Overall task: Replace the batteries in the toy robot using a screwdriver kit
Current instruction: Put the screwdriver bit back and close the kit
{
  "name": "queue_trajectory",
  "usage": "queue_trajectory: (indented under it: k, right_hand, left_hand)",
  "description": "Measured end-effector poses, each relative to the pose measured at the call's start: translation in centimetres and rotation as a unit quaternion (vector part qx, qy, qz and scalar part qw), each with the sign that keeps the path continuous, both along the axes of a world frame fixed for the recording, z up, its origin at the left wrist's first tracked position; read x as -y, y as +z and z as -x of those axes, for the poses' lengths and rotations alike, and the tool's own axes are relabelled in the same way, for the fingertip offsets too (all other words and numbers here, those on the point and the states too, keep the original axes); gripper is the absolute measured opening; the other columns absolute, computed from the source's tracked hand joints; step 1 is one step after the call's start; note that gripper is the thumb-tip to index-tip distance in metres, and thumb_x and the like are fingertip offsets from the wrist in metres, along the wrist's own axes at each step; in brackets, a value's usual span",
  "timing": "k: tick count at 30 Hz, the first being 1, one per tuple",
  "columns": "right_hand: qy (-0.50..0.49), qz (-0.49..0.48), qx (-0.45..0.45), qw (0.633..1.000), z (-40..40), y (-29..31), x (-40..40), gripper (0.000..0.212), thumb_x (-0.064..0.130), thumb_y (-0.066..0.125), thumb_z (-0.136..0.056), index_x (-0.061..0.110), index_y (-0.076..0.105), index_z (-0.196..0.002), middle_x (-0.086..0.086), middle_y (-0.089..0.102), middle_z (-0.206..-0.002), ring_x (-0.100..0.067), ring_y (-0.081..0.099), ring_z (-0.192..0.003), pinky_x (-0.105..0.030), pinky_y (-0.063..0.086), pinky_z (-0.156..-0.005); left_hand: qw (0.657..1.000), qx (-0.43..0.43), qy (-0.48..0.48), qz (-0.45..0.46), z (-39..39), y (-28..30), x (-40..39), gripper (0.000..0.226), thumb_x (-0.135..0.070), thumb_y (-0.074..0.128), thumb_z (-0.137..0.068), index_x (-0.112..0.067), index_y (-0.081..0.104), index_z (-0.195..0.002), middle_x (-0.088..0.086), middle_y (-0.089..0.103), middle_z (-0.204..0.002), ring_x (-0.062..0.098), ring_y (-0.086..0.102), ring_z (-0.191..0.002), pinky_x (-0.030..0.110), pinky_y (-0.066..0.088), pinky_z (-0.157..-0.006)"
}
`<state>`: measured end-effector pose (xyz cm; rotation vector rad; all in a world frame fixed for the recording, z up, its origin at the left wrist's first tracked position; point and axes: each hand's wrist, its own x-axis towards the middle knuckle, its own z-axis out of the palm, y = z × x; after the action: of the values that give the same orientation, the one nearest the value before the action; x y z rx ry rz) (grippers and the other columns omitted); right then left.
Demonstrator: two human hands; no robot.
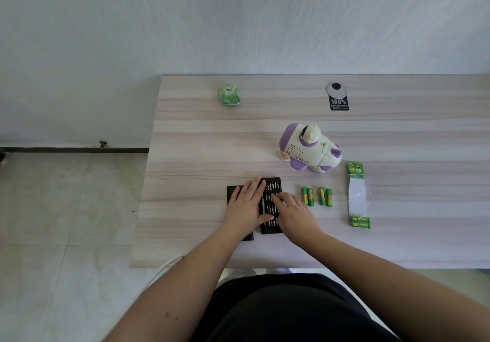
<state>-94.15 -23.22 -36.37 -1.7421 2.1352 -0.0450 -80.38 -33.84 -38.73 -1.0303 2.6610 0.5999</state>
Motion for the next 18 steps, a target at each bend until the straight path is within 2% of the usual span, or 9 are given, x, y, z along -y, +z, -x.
queue_trajectory:
  k: [2,6,11,13,15,18]
  right_hand:
    - [-0.01,-0.01,-0.004,1.0,-0.2,0.2,0.3,0.054,0.01,0.071,-0.073,0.006,0.06,-0.126,-0.013,0.06,-0.118,-0.034,0.062,-0.101,-0.042,0.054,-0.082]
    - [-0.008,-0.013,0.0,1.0,-0.4,0.4,0.5,0.051,0.012,0.065,-0.082,0.007,0.054,-0.132,-0.014,0.055,-0.127,-0.036,0.055,-0.111,-0.044,0.049,-0.09]
    - [-0.015,-0.01,0.007,1.0,-0.3,0.3,0.4,0.05,0.012,0.065,-0.08,0.007,0.057,-0.129,-0.013,0.058,-0.122,-0.036,0.059,-0.105,-0.044,0.053,-0.083]
    - [-0.013,-0.002,0.016,1.0,-0.2,0.2,0.4,0.052,0.01,0.064,-0.081,0.005,0.055,-0.132,-0.014,0.058,-0.124,-0.036,0.058,-0.107,-0.045,0.052,-0.086]
    - [0.001,0.007,0.011,1.0,0.0,0.1,0.1,0.053,0.008,0.067,-0.077,0.005,0.057,-0.129,-0.014,0.06,-0.123,-0.036,0.06,-0.107,-0.045,0.054,-0.086]
    - [0.031,0.009,-0.02,0.999,0.0,-0.1,-0.8,0.062,0.008,0.079,-0.061,0.006,0.063,-0.121,-0.011,0.063,-0.119,-0.031,0.065,-0.102,-0.039,0.057,-0.078]
  left_hand:
    - [1.0,0.0,0.0,-0.002,0.0,0.0,0.0,0.093,-0.064,0.052,-0.086,-0.025,0.002,-0.155,-0.007,-0.007,-0.162,0.015,-0.001,-0.15,0.036,0.001,-0.119]
    - [1.0,0.002,0.0,-0.002,0.0,0.0,0.1,0.093,-0.064,0.051,-0.086,-0.025,0.001,-0.154,-0.007,-0.007,-0.162,0.015,-0.001,-0.15,0.037,0.001,-0.119]
    - [1.0,0.004,0.001,0.0,0.0,0.0,0.0,0.094,-0.065,0.052,-0.085,-0.025,0.001,-0.155,-0.007,-0.007,-0.162,0.015,-0.002,-0.15,0.036,0.0,-0.119]
    - [1.0,0.005,0.002,-0.002,0.0,-0.1,0.0,0.095,-0.065,0.052,-0.085,-0.026,0.001,-0.155,-0.008,-0.007,-0.162,0.014,-0.002,-0.149,0.036,0.0,-0.119]
    - [1.0,0.006,0.002,-0.003,0.0,-0.1,0.1,0.094,-0.066,0.051,-0.085,-0.026,0.0,-0.154,-0.008,-0.008,-0.162,0.014,-0.002,-0.149,0.036,0.0,-0.119]
    - [1.0,0.003,0.002,-0.003,0.0,-0.1,0.1,0.093,-0.065,0.051,-0.085,-0.027,0.001,-0.155,-0.008,-0.007,-0.162,0.015,-0.001,-0.15,0.036,0.001,-0.119]
